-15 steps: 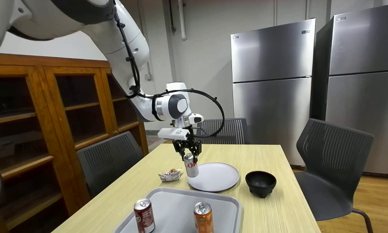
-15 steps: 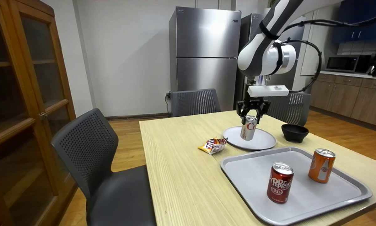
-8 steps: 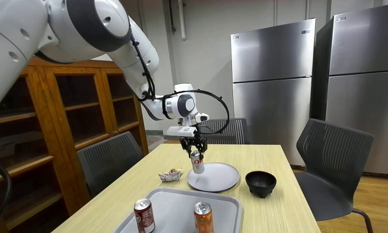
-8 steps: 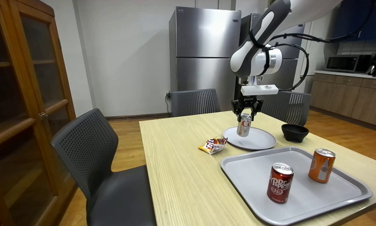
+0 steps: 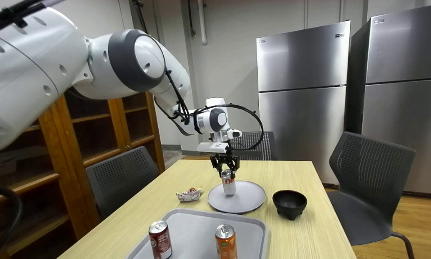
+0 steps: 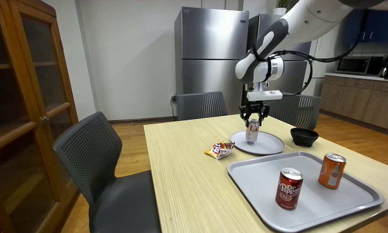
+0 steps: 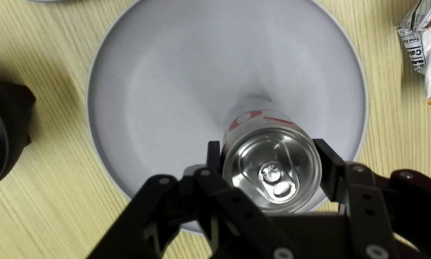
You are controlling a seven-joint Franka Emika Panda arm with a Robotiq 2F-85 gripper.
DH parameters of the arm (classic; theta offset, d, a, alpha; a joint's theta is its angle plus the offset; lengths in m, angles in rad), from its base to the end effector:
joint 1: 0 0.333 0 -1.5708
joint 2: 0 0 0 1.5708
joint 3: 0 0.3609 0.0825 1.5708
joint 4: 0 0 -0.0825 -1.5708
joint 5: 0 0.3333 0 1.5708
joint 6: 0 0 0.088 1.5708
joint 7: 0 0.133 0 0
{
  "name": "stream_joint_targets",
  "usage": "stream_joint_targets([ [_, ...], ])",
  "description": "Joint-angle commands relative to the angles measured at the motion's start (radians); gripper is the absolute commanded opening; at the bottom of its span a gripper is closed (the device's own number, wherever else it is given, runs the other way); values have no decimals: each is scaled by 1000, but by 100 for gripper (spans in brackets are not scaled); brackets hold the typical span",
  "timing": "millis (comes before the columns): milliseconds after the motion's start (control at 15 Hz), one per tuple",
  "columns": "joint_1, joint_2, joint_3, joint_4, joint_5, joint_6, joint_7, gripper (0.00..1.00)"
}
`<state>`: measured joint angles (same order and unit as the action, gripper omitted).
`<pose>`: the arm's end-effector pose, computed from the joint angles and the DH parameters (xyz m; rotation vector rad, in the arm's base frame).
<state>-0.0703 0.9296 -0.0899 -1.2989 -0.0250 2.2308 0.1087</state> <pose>0.7344 -0.1016 0.2134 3.0318 -0.3309 0.0045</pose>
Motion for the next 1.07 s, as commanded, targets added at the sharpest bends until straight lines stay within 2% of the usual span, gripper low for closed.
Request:
stream_joint_targets([
  [0, -20, 112, 8, 219, 24, -121, 8, 38],
  [400, -45, 248, 14, 464, 48, -269, 17, 38],
  [667, -52, 308, 15, 569, 55, -338, 25, 38],
  [733, -52, 312, 15, 581, 55, -347, 26, 88],
  [933, -57, 321, 18, 624, 53, -362, 17, 99],
  [1000, -53, 303, 13, 610, 58, -351, 12, 100],
])
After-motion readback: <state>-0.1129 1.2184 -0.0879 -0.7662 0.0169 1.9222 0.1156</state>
